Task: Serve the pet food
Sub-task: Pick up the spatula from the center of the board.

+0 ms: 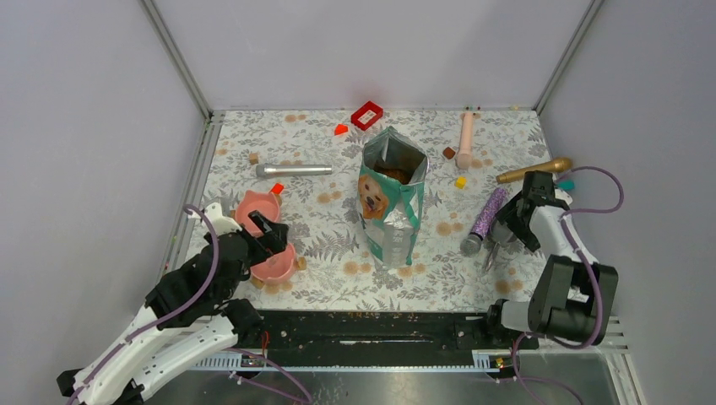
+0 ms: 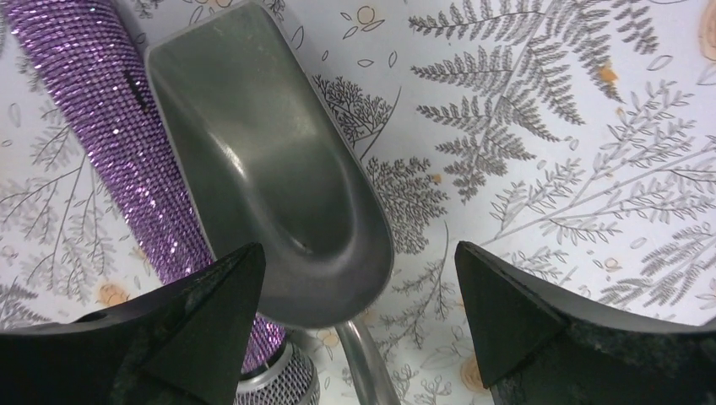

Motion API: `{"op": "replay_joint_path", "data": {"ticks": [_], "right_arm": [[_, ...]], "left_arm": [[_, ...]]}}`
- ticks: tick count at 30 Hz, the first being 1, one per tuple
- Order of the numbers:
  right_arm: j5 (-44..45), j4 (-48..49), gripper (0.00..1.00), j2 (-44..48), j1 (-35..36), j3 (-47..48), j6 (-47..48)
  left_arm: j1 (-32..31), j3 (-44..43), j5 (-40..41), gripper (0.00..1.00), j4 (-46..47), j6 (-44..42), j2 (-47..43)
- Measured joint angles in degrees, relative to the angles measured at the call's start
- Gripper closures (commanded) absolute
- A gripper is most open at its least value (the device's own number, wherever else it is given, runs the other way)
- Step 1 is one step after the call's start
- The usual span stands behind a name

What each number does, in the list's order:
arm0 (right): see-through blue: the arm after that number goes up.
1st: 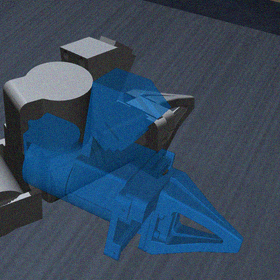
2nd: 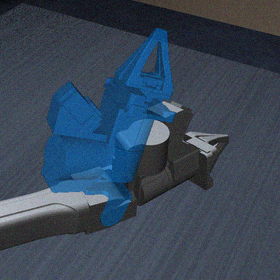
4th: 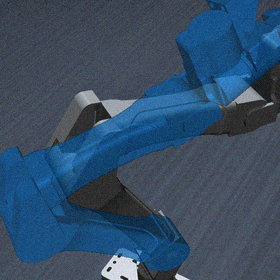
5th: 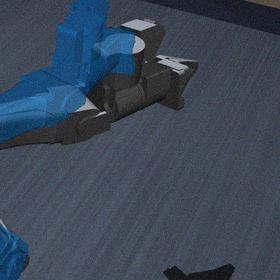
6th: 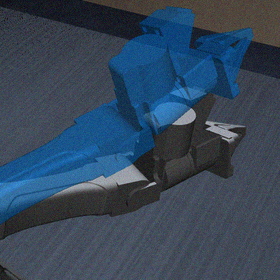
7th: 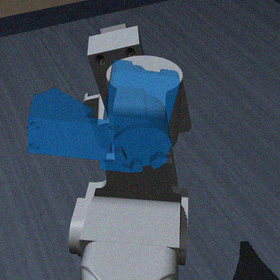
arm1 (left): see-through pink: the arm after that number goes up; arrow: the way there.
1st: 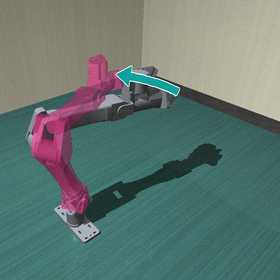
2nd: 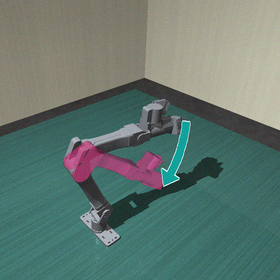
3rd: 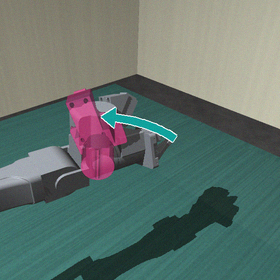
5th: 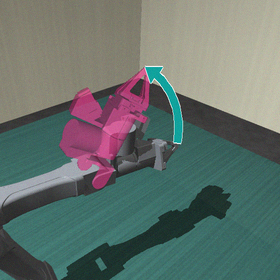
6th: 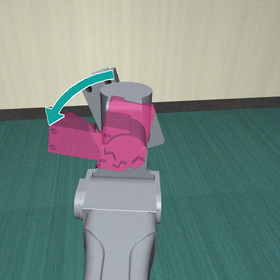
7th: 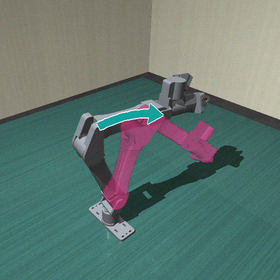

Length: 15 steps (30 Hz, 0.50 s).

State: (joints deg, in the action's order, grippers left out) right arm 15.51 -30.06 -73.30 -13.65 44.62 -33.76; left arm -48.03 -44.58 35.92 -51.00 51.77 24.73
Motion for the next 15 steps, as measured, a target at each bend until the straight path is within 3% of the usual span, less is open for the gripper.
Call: {"op": "replay_joint_path", "data": {"ticks": [4,10,15], "right_arm": [[-0.37,2.03,0.19,-5.55,-0.35,0.48,-0.52],[-1.95,3.43,0.41,-9.97,-0.76,0.55,-1.27],[-3.28,3.91,0.74,-13.25,-0.83,0.57,-1.86]], "left_arm": [[-0.48,0.26,1.36,0.01,-0.17,1.07,-1.95],[-2.05,0.83,3.56,0.01,-1.03,2.38,-1.95],[-2.56,0.83,5.42,0.01,-2.69,3.80,-0.46]]}}
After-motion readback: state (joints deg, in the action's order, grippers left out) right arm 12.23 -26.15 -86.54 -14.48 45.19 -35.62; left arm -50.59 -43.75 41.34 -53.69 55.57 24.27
